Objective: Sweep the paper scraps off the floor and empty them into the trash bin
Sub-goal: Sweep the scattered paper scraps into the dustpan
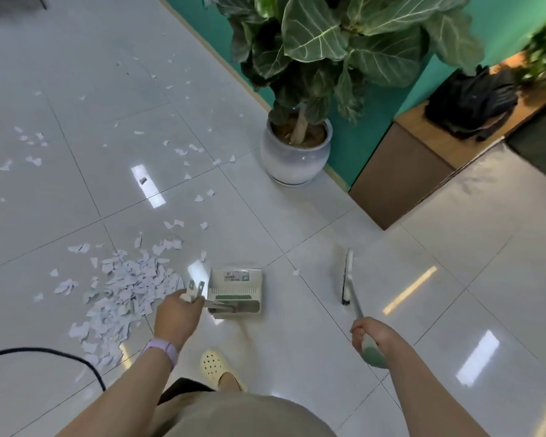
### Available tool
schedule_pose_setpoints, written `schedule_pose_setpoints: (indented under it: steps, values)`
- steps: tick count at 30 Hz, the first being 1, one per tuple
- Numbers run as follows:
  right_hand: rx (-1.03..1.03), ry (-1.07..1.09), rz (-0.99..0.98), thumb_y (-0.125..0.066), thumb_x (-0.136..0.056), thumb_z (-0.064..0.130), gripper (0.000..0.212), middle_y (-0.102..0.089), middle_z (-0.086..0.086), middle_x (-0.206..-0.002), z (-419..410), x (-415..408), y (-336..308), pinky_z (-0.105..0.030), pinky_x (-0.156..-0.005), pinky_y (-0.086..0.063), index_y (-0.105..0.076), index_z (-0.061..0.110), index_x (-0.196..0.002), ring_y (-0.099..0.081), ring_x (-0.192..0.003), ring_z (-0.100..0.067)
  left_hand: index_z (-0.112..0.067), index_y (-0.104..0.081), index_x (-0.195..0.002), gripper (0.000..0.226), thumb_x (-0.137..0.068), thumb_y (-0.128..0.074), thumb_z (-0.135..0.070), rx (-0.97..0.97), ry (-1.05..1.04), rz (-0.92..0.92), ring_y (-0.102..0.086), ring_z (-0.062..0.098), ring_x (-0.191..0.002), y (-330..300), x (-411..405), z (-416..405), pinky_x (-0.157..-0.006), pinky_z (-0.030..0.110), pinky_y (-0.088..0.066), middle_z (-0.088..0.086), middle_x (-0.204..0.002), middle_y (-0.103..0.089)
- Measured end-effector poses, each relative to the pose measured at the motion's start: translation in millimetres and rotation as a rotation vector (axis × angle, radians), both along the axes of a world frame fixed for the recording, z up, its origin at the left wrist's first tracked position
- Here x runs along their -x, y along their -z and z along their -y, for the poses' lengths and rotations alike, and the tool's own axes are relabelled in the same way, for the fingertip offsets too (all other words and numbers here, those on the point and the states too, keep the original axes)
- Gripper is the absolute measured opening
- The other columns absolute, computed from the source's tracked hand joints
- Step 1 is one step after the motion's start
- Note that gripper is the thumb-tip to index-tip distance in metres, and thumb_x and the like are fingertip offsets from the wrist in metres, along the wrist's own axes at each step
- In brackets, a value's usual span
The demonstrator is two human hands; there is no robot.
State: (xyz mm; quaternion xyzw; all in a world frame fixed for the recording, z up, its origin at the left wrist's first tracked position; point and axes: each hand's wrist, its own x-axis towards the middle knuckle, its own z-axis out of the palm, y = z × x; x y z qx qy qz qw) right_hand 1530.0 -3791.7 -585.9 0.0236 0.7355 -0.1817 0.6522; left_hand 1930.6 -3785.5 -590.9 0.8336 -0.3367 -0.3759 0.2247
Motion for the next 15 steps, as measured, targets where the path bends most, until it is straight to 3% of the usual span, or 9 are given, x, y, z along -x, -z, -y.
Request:
schedule_pose_setpoints:
  steps: [3,6,11,15]
  values:
    - [-0.09,-0.073,-0.006,-0.046,-0.088,-0.006,0.025,-0.037,0.0,-0.045,14,-20,13,-0.015,-0.031,-0.03,-0.042,0.013,-0.071,-0.036,-0.029,-0.011,-0.013,-0.071,-0.082,0.011,-0.088,-0.068,-0.022,-0.008,0.083,0.022,-0.06,0.018,-0.054,-4,-14,28,-0.048,0.024,-0.04,0.0,-0.055,-0.063]
    - [-0.13,-0.1,0.111,-0.045,-0.087,-0.01,0.021,-0.04,-0.002,-0.049,28,-65,26,-0.016,-0.031,-0.032,-0.044,0.008,-0.077,-0.037,-0.031,-0.012,-0.014,-0.064,-0.066,0.021,-0.086,-0.07,-0.018,-0.004,0.094,0.067,-0.058,0.021,-0.057,0,-38,44,-0.053,0.025,-0.04,0.003,-0.055,-0.063]
    - [-0.077,-0.207,0.303,-0.047,-0.087,-0.009,0.037,-0.035,-0.001,-0.051,71,-151,28,-0.018,-0.031,-0.029,-0.043,0.012,-0.057,-0.034,-0.033,-0.012,-0.01,-0.066,-0.068,0.019,-0.086,-0.072,-0.017,-0.016,0.016,0.105,-0.055,0.017,-0.06,-1,-83,45,-0.055,0.024,-0.04,0.002,-0.061,-0.064]
    - [0.008,-0.274,0.389,-0.056,-0.085,-0.003,0.039,-0.031,0.001,-0.047,128,-173,28,-0.016,-0.028,-0.026,-0.031,0.02,-0.065,-0.031,-0.03,-0.011,-0.015,-0.066,-0.073,0.017,-0.088,-0.07,-0.022,-0.044,-0.064,0.123,-0.055,0.013,-0.063,-7,-108,27,-0.06,0.023,-0.042,-0.004,-0.065,-0.064]
